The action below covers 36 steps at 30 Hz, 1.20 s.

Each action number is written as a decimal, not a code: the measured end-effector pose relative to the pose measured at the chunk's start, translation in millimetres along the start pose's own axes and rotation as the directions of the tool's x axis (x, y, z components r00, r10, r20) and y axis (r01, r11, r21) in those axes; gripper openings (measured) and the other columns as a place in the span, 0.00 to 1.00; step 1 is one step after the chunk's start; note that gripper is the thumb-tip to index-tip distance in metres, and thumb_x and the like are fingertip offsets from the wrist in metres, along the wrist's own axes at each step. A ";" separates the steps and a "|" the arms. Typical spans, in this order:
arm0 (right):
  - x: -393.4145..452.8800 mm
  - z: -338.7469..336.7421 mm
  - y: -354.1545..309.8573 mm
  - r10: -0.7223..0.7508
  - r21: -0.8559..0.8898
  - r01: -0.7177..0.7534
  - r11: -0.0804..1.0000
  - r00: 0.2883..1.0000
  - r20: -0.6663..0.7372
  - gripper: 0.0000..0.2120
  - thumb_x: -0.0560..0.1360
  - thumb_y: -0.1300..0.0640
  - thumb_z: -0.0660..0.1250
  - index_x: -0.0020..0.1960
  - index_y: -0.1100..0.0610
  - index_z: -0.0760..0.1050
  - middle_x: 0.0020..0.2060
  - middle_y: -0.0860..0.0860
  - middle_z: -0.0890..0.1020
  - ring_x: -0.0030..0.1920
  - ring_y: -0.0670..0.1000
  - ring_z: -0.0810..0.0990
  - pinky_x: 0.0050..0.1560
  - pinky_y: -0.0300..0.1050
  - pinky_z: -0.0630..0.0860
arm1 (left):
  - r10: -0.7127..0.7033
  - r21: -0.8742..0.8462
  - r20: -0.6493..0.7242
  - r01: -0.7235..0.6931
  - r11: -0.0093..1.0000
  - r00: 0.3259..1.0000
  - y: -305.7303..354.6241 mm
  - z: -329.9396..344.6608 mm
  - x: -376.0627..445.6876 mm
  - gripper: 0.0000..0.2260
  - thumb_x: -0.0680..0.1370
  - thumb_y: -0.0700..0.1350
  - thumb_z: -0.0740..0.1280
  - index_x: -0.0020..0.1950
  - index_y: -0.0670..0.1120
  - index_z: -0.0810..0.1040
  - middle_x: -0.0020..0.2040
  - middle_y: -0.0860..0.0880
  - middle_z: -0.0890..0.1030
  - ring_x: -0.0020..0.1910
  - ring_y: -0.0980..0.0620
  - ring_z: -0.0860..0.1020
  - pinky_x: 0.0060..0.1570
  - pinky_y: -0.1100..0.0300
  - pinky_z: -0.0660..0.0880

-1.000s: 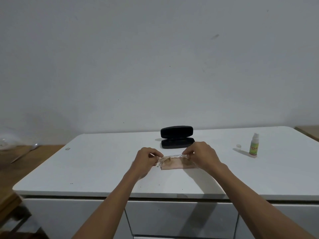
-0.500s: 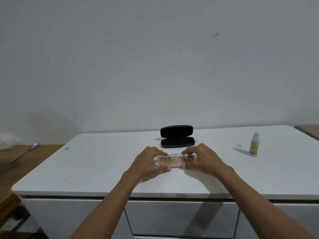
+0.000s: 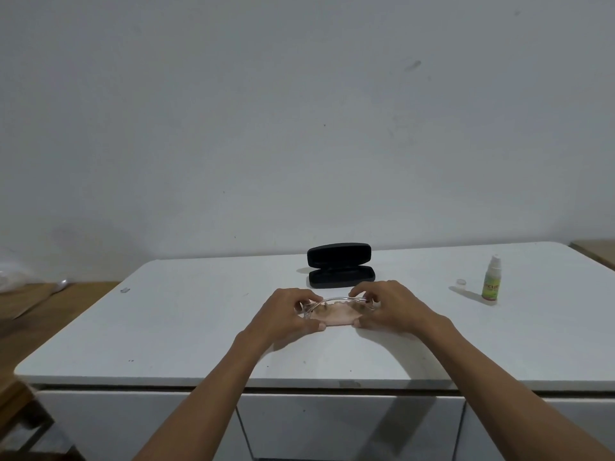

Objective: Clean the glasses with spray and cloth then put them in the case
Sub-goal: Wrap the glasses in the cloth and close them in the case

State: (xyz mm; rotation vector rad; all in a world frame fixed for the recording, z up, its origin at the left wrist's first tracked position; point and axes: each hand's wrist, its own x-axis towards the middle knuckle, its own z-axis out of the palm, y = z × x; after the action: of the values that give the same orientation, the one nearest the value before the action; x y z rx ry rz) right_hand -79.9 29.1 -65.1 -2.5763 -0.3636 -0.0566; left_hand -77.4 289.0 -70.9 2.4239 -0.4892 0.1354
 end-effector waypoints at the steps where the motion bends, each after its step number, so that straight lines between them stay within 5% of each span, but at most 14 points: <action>1: 1.6 -0.3 0.4 0.004 0.006 -0.004 1.000 1.000 0.007 0.27 0.63 0.40 0.76 0.61 0.36 0.77 0.52 0.44 0.82 0.53 0.47 0.79 0.54 0.44 0.77 | -0.003 -0.012 0.000 0.003 1.000 1.000 -0.3 0.1 1.0 0.25 0.63 0.60 0.78 0.59 0.58 0.84 0.51 0.58 0.84 0.49 0.57 0.80 0.53 0.54 0.80; 14: 53.5 -22.1 8.1 -0.007 0.008 0.008 1.000 0.988 -0.156 0.23 0.69 0.47 0.76 0.63 0.43 0.78 0.50 0.46 0.83 0.45 0.48 0.74 0.42 0.44 0.72 | 0.011 -0.079 -0.121 -0.021 0.997 0.993 0.6 -1.3 65.8 0.24 0.66 0.50 0.78 0.62 0.58 0.81 0.55 0.55 0.81 0.50 0.55 0.75 0.53 0.56 0.74; 28: 99.5 -12.5 21.5 0.051 0.070 -0.041 0.997 0.988 -0.145 0.27 0.66 0.50 0.77 0.65 0.43 0.77 0.55 0.46 0.84 0.55 0.52 0.81 0.55 0.52 0.79 | -0.026 -0.119 -0.199 0.002 0.993 0.980 -25.6 22.5 105.6 0.21 0.71 0.53 0.75 0.64 0.58 0.79 0.52 0.58 0.78 0.44 0.59 0.76 0.45 0.63 0.74; 36: 106.4 -14.9 22.2 0.061 0.115 -0.053 0.992 0.996 -0.071 0.28 0.70 0.57 0.78 0.69 0.51 0.76 0.54 0.46 0.78 0.52 0.50 0.77 0.53 0.44 0.76 | -0.007 -0.074 -0.234 -0.011 0.997 0.972 -33.3 26.8 111.7 0.13 0.78 0.48 0.71 0.62 0.56 0.81 0.51 0.56 0.80 0.40 0.63 0.74 0.46 0.64 0.70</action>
State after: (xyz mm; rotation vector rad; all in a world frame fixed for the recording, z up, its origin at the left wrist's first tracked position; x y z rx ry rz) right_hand 28.9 29.3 -51.6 -2.4636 -0.2577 -0.1080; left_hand 37.8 261.3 -87.0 2.2960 -0.3822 0.3926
